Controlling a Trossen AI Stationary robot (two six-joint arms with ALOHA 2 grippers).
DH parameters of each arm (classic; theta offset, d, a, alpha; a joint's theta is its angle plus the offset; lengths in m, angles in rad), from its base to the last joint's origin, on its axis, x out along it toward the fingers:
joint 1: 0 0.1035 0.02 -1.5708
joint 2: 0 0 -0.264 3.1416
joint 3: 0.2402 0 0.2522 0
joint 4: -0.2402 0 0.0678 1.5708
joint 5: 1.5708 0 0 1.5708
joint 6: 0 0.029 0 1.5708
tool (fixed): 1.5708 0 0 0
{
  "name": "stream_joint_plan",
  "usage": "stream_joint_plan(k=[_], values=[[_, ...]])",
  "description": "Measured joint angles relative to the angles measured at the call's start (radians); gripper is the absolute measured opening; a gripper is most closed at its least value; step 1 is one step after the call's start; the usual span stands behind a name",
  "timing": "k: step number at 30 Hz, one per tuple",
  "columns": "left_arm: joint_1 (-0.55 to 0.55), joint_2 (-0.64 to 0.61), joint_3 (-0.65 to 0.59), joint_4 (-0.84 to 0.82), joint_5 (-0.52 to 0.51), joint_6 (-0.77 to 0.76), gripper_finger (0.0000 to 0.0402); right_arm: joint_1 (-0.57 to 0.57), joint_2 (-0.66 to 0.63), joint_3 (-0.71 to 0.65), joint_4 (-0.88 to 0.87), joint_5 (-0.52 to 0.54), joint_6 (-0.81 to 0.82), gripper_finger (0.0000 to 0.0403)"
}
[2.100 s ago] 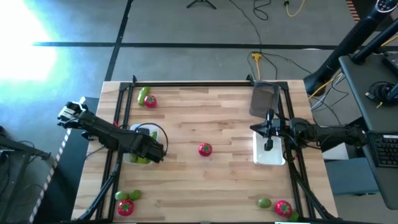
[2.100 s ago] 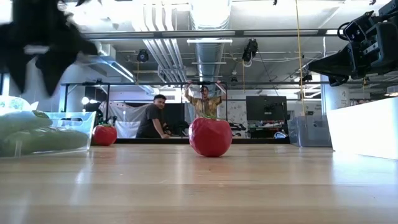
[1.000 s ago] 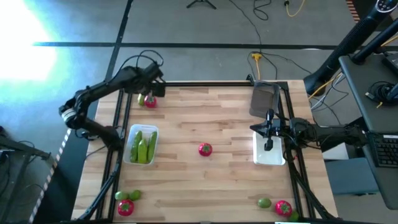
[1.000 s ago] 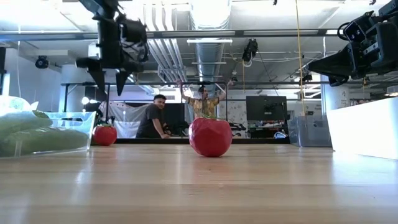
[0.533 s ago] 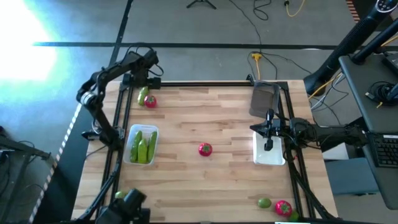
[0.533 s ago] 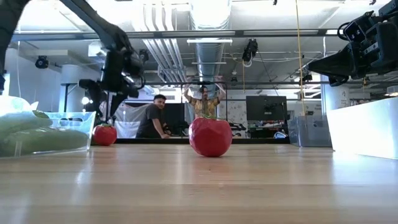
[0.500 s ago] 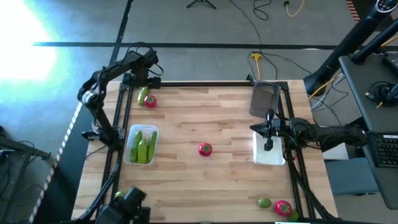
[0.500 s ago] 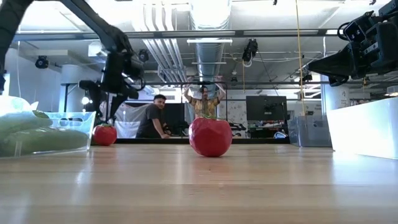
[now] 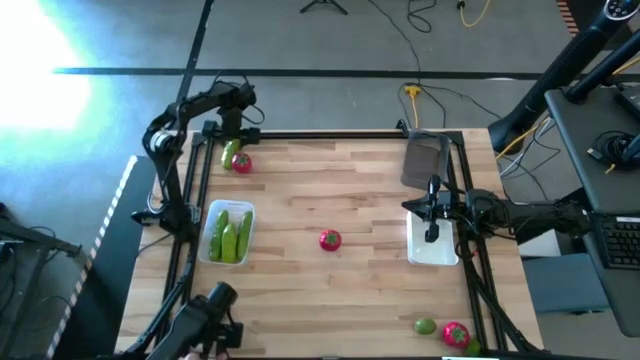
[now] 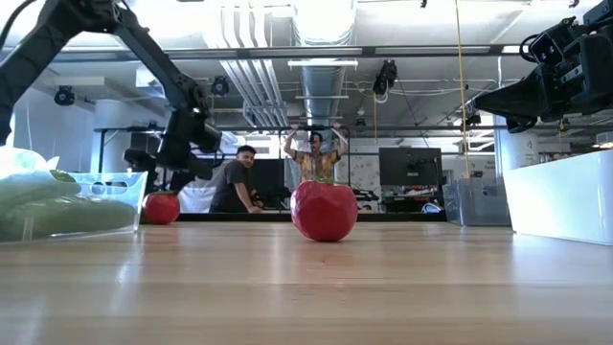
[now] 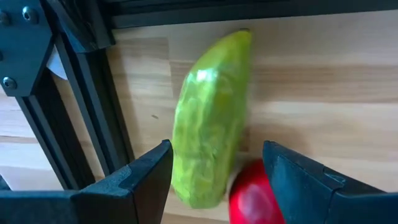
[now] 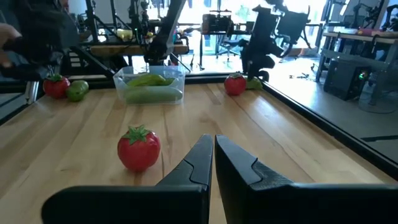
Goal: Sort produce into baskets
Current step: Put the cucumber into the transparent bin
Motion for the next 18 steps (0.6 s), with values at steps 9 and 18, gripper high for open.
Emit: stream_joint_plan(k=[9,18], values=[[0.017,0.058,-0.002,0.001,-0.003,0.004,0.0231,0.000,0.000,0.000,0.000,0.000,0.000,0.0013],[0.019,0.099,-0.002,0.003,-0.003,0.014,0.0231,0.000,0.000,0.000,0.000,0.000,0.000,0.0013]])
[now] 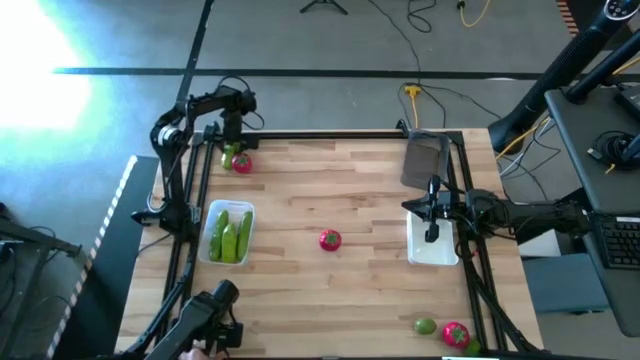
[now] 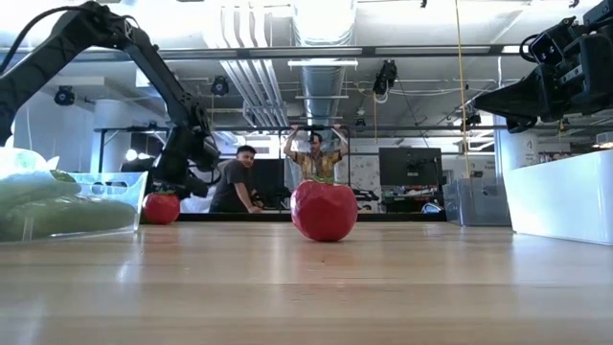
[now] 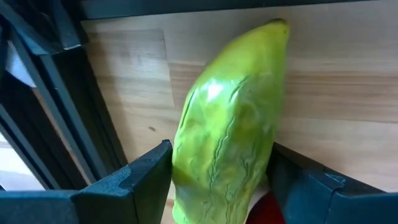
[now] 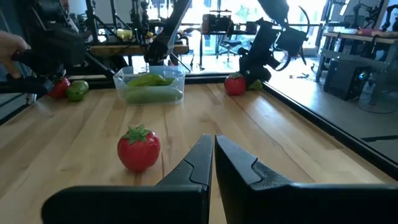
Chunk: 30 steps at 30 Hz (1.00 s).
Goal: Sort produce into baskets
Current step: Put the cucumber into the transparent bin
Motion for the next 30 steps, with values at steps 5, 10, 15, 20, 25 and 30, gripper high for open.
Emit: stream_joint_plan(k=[5,10,15,20,25,30], values=[[0.000,0.006,-0.001,0.001,-0.015,-0.011,0.0222,0.000,0.000,0.000,0.000,0.000,0.000,0.0013],[0.000,0.006,-0.001,-0.014,-0.071,-0.037,0.0142,0.000,0.000,0.000,0.000,0.000,0.000,0.0013],[-0.020,-0.034,-0.001,-0.047,-0.131,-0.056,0.0132,0.000,0.000,0.000,0.000,0.000,0.000,0.0013],[-0.055,-0.167,-0.001,-0.092,-0.135,-0.072,0.0132,0.000,0.000,0.000,0.000,0.000,0.000,0.0013],[-0.143,-0.360,-0.004,-0.154,-0.134,-0.121,0.0132,0.000,0.000,0.000,0.000,0.000,0.000,0.0013],[-0.299,-0.537,-0.048,-0.236,-0.099,-0.250,0.0132,0.000,0.000,0.000,0.000,0.000,0.000,0.0013]])
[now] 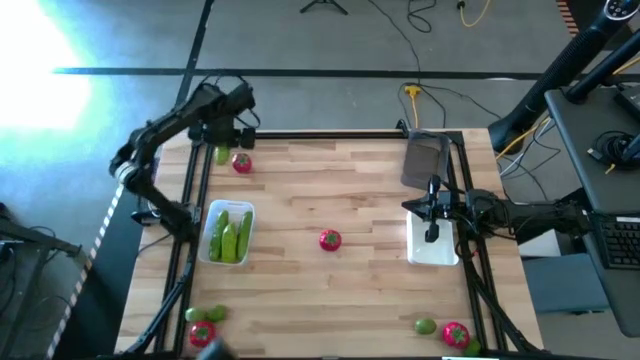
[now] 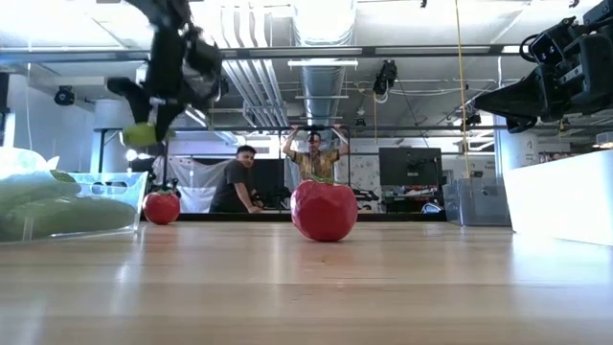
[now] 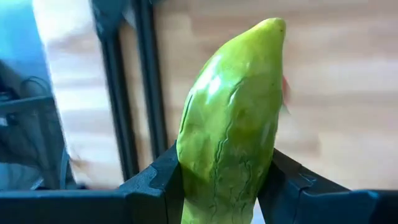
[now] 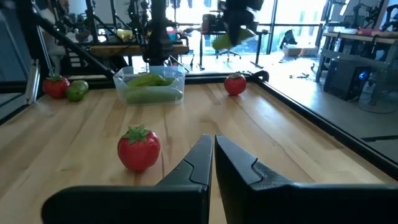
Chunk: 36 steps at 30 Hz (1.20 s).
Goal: Sort produce into baskets
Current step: Put the cucumber into the transparent bin
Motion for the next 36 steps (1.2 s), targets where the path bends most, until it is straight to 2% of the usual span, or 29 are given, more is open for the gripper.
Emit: stream_joint_plan(k=[4,10,16,20,23,27,36], values=[[-0.197,-0.107,-0.071,-0.060,0.050,-0.166,0.0132,0.000,0.000,0.000,0.000,0.000,0.000,0.0013],[-0.556,-0.214,-0.191,-0.086,0.150,-0.483,0.0132,0.000,0.000,0.000,0.000,0.000,0.000,0.0013],[-0.875,-0.262,-0.292,-0.089,0.237,-0.850,0.0132,0.000,0.000,0.000,0.000,0.000,0.000,0.0013],[-1.033,-0.256,-0.315,-0.074,0.294,-1.036,0.0132,0.000,0.000,0.000,0.000,0.000,0.000,0.0013],[-1.108,-0.247,-0.324,-0.066,0.314,-1.145,0.0136,0.000,0.000,0.000,0.000,0.000,0.000,0.0013],[-1.141,-0.237,-0.348,-0.050,0.317,-1.228,0.0140,0.000,0.000,0.000,0.000,0.000,0.000,0.0013],[-1.112,-0.238,-0.460,-0.045,0.309,-1.214,0.0140,0.000,0.000,0.000,0.000,0.000,0.000,0.0013]])
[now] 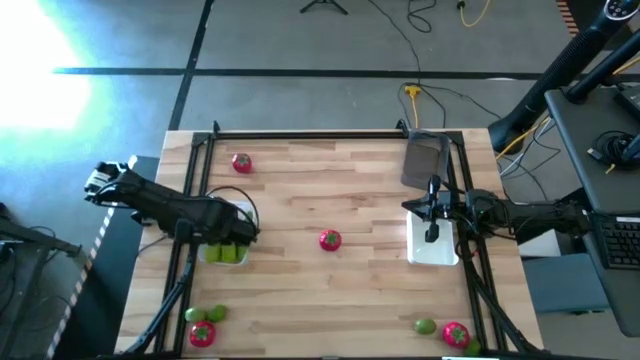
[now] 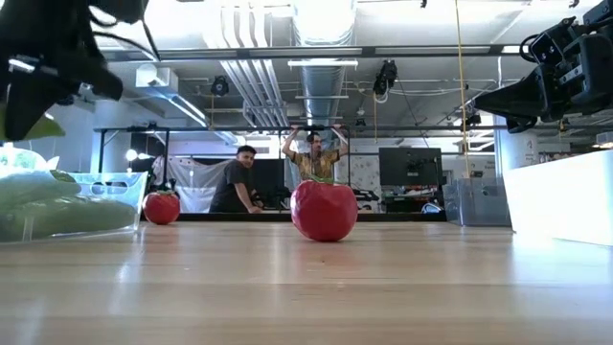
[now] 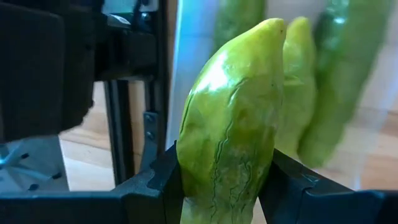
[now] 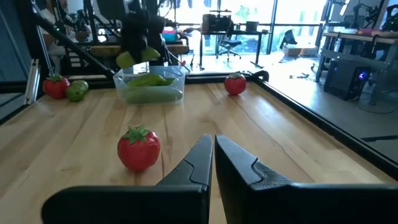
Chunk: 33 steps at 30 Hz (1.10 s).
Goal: Sort produce into baskets
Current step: Put the cucumber into the transparent bin
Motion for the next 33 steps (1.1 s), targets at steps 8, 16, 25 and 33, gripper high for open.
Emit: stream_joint_plan(k=[8,16,25,33], values=[[0.096,0.000,-0.082,0.107,-0.031,0.159,0.0141,0.000,0.000,0.000,0.000,0.000,0.000,0.0013],[0.182,0.001,-0.136,0.106,-0.034,0.259,0.0143,0.000,0.000,0.000,0.000,0.000,0.000,0.0013],[0.183,0.003,-0.128,0.121,-0.054,0.297,0.0201,0.000,0.000,0.000,0.000,0.000,0.000,0.0013],[0.183,0.003,-0.113,0.120,-0.054,0.301,0.0252,0.000,0.000,0.000,0.000,0.000,0.000,0.0013]])
